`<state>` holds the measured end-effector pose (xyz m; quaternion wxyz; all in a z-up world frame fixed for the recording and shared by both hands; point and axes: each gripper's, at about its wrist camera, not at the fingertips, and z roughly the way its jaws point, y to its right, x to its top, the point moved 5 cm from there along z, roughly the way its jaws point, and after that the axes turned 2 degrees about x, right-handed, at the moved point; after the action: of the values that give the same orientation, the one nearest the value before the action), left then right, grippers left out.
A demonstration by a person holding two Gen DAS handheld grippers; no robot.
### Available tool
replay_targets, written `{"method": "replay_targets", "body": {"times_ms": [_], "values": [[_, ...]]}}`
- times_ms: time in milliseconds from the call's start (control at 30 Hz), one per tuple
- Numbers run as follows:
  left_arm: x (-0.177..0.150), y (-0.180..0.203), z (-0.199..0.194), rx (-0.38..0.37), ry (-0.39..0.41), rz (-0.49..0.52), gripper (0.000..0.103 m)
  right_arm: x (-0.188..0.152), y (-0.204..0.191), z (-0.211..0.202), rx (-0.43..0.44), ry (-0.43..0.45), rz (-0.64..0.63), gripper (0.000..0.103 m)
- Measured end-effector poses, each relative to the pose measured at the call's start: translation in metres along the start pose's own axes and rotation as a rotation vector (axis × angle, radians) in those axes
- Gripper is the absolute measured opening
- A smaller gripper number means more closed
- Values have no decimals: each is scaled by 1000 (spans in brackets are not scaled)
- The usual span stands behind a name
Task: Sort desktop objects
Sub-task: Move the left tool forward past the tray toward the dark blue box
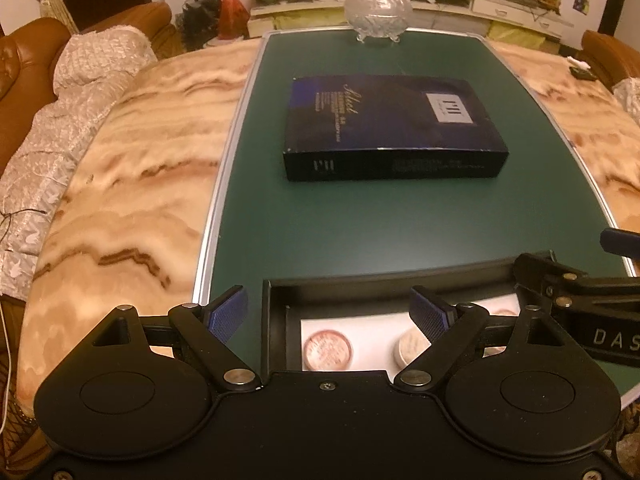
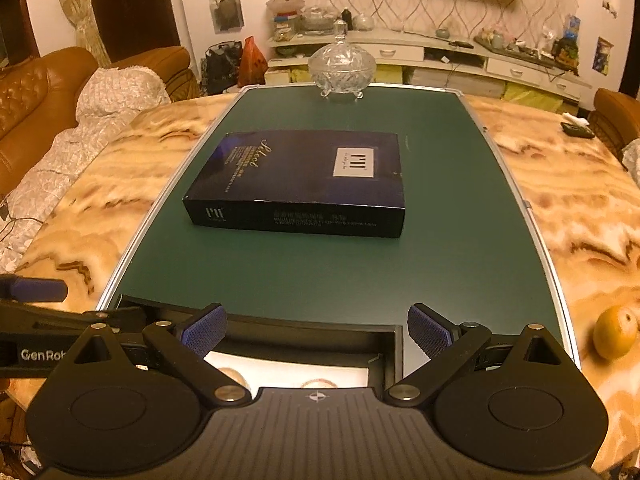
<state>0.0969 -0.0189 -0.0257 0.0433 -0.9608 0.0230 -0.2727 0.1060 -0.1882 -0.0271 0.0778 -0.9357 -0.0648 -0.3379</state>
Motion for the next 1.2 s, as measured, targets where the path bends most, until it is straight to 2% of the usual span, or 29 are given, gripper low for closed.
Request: {"method": "replay_targets", "body": {"times_ms": [467,767,1200], "values": [[20,1,23,7,-2,-5,88,16,9,23,5,-13,3,100],[33,-8,37,-33,-33,-26,88,30,30,35,36,-34,25,100],[74,-13,60,11,-15,12,88,66,49,56,33,-36,-15,101]]}}
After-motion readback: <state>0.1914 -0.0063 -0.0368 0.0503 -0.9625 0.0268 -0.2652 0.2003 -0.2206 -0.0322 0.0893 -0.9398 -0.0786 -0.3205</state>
